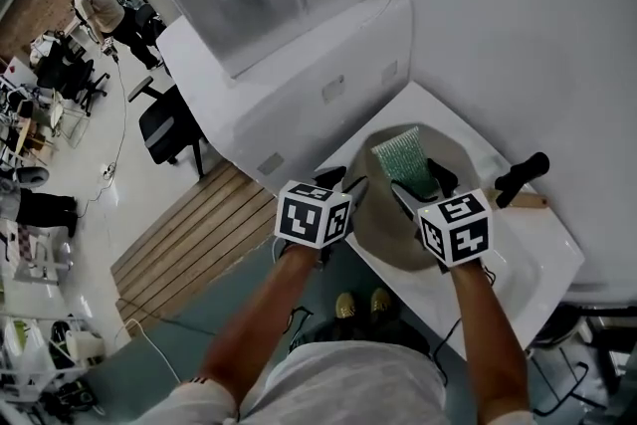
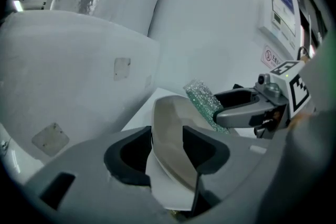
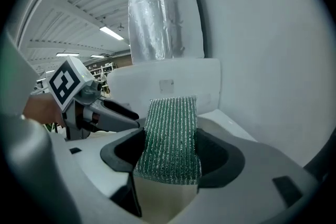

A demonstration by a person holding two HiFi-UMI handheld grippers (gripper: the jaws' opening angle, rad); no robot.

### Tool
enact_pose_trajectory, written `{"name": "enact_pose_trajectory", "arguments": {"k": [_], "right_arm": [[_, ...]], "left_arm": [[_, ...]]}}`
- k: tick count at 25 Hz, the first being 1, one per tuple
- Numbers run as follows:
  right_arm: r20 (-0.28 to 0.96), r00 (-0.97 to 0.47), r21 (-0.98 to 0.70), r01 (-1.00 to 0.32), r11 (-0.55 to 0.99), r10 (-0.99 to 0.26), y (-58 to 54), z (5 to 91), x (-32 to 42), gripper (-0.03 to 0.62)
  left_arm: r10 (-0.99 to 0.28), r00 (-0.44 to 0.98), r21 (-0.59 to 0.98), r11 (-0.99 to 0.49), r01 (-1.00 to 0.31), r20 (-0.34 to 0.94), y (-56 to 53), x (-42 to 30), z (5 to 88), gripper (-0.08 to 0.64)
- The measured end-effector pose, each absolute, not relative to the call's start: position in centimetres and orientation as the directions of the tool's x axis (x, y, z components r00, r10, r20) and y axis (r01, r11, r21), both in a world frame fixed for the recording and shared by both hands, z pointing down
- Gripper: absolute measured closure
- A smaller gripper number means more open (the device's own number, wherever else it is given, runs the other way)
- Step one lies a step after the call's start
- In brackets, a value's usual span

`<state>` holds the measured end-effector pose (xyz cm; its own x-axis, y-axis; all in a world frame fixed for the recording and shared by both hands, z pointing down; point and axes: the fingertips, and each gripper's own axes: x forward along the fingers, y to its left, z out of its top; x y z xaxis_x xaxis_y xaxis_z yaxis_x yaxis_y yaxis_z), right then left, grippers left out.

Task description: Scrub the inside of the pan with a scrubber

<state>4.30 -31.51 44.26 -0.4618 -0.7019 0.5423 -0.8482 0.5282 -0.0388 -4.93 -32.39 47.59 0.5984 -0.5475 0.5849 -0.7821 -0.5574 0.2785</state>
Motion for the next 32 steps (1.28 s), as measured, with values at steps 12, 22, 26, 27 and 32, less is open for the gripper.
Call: {"name": "enact_pose_trajectory", "arguments": {"k": [12, 22, 26, 27, 32], "right_arm": [[0.669, -0.468, -0.094, -0.824, 0.559, -0.577, -32.1, 50.6, 2.6, 0.288], [0.711, -0.472, -0.124, -0.813, 0.568, -0.521, -32.6, 53.5, 1.3, 0.288], [0.734, -0.439, -0.108, -0.829, 0.549, -0.518, -33.2, 54.8, 2.2, 0.288], [0.741, -0.428, -0.103, -0.834, 0.541, -0.518, -33.4, 55.1, 2.6, 0.288], [0.772, -0.360, -0.070, -0.867, 0.493, -0.523, -34.2, 56.0, 4.9, 0.288]], "left_arm": [[-0.517, 0.553, 0.268, -0.525, -0.808, 0.653, -33.1, -5.1, 50.7, 0.398], [-0.520, 0.545, 0.267, -0.514, -0.815, 0.658, -33.4, -5.1, 51.2, 0.454], [-0.527, 0.545, 0.269, -0.511, -0.816, 0.653, -33.5, -5.2, 51.4, 0.457], [-0.527, 0.545, 0.270, -0.510, -0.816, 0.652, -33.5, -5.2, 51.4, 0.456], [-0.526, 0.553, 0.280, -0.510, -0.813, 0.646, -33.5, -5.1, 51.2, 0.456]]}}
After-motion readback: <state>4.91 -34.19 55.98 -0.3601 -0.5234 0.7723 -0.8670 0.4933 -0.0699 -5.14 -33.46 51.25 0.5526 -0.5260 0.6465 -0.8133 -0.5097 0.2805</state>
